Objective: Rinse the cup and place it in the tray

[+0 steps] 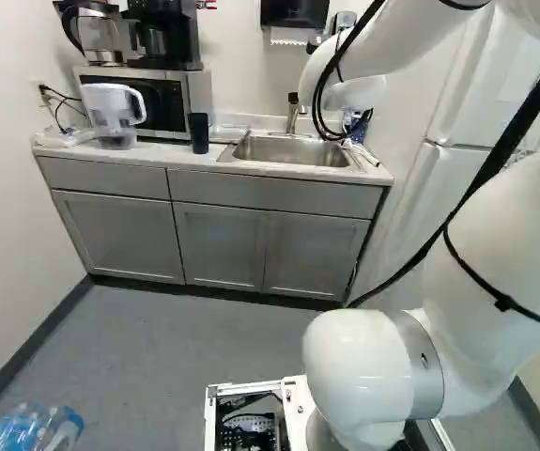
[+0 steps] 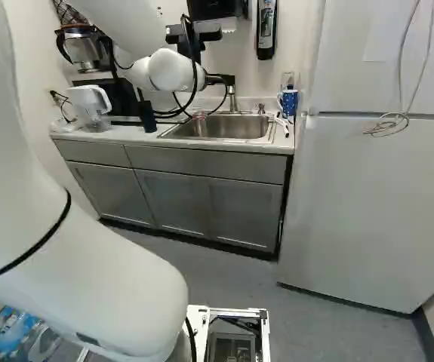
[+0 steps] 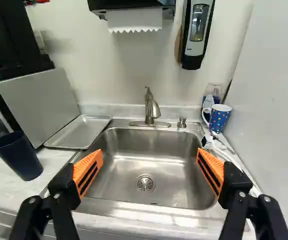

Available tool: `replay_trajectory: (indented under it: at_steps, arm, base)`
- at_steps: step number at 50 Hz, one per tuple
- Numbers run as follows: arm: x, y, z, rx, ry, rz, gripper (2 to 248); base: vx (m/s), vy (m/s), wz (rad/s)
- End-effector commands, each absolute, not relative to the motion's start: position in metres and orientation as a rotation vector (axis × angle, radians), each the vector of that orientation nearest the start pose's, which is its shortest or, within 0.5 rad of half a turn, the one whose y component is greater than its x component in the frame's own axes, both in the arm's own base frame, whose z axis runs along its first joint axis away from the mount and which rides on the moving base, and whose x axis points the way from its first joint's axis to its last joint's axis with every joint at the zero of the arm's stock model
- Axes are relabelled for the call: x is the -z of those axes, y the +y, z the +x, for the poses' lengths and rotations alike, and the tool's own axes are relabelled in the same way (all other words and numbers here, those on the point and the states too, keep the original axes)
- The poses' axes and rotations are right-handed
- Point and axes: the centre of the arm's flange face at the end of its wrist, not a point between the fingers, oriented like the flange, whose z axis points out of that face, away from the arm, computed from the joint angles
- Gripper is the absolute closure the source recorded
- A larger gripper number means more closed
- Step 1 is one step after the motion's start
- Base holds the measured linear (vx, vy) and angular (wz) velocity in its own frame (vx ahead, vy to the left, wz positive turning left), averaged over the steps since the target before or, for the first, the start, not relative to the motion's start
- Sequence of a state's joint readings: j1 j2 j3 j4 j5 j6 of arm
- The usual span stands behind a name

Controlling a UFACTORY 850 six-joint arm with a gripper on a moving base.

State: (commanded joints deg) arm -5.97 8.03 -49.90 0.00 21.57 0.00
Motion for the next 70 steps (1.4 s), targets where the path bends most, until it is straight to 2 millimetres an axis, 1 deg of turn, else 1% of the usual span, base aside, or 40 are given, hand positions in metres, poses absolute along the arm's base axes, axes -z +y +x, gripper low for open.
replay_trajectory:
  at_steps: [61,70]
  arm:
    - [-0.6347,-0.0494,0.4721,2.050,0.129,-2.465,3]
    - [-0.6347,-0.0494,0.4721,2.050,0.129,-2.465,3]
  base:
    - [0.112,-0.014,0.125]
    - [0.099,-0.025,0.023]
